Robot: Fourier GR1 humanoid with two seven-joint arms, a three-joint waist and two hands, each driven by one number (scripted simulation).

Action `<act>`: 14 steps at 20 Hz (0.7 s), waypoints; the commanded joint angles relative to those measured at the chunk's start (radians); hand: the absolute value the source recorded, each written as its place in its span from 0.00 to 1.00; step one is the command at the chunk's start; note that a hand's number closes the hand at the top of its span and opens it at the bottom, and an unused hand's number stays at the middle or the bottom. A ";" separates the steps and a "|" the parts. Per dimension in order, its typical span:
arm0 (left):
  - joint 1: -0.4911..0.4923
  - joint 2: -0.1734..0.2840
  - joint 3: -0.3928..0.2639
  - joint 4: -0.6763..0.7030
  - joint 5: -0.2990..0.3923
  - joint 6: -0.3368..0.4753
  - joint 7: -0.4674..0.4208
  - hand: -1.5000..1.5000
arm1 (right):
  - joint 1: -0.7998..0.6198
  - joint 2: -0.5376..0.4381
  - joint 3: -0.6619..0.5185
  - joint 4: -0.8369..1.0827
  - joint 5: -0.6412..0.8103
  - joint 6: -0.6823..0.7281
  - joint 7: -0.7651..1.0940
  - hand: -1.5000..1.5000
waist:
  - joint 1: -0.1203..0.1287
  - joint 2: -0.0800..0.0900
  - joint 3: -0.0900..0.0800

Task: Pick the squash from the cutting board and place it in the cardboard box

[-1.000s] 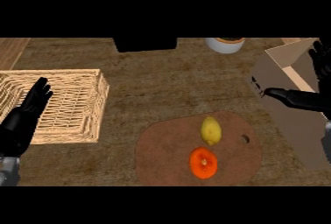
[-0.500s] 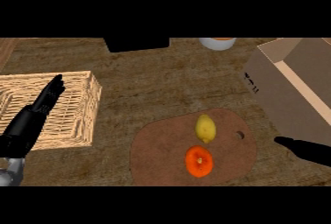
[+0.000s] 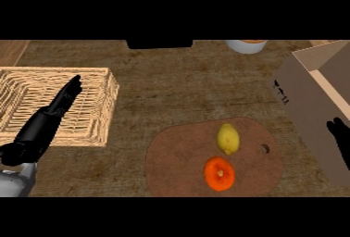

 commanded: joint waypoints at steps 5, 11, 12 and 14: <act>-0.080 -0.036 -0.042 0.007 -0.023 -0.027 0.023 0.50 | -0.130 -0.033 0.239 -0.156 0.072 0.305 0.433 0.00 | 0.068 0.012 0.000; -0.092 -0.069 -0.051 0.056 -0.055 -0.019 -0.019 0.50 | -0.340 0.086 0.363 -0.073 0.051 0.457 0.702 0.00 | 0.082 0.015 0.000; -0.102 -0.053 -0.038 0.043 -0.028 -0.039 0.016 0.50 | -0.347 0.100 0.383 -0.073 0.045 0.470 0.726 0.00 | 0.084 0.012 -0.002; -0.107 -0.068 -0.046 0.030 -0.047 -0.013 0.038 0.50 | -0.367 0.148 0.426 -0.051 0.047 0.485 0.773 0.00 | 0.081 0.008 0.000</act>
